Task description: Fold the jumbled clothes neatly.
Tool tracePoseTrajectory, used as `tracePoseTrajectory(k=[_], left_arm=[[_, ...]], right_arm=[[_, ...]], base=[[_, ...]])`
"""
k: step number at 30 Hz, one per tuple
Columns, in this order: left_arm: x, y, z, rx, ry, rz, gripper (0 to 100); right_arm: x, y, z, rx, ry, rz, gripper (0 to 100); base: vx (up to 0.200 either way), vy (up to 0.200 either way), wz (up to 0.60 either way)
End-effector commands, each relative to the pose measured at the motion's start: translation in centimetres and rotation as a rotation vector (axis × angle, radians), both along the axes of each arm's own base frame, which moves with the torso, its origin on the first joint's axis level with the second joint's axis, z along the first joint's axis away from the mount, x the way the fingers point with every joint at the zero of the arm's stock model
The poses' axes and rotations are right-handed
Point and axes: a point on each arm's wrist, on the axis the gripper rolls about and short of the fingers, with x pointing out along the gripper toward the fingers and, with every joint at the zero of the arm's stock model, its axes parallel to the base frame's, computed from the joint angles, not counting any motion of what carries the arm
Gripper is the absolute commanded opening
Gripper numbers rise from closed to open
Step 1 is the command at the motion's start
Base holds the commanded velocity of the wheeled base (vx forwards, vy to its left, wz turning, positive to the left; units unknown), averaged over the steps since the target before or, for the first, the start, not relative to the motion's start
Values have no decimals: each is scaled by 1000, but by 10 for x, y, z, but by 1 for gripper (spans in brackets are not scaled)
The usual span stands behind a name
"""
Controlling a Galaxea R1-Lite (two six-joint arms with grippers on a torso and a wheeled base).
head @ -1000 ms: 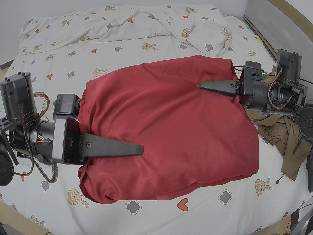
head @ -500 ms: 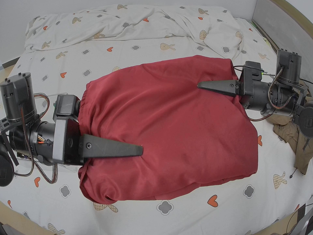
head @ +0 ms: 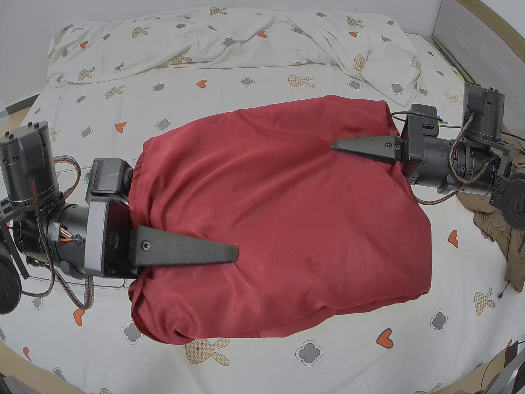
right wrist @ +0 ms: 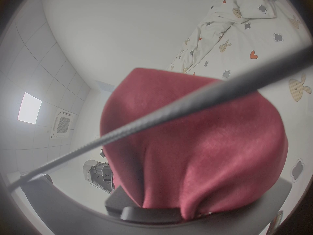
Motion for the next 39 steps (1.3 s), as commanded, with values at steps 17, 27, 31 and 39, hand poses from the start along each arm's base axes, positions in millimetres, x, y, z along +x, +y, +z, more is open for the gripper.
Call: tracePoseTrajectory(k=[17, 27, 31, 39], left_arm=[[-1, 0, 1, -2, -3, -1, 0], [-1, 0, 1, -2, 0, -1, 0], [-1, 0, 0, 0, 1, -1, 0], [-1, 1, -1, 0, 1, 1, 0]], right_arm=[[0, 0, 1, 1, -2, 1, 0], [1, 1, 0, 1, 1, 1, 0], [0, 1, 0, 2, 2, 3, 0], [1, 5, -1, 2, 13, 14, 0]], base=[[0, 71, 0], [0, 200, 0], [0, 150, 0], [0, 0, 0]])
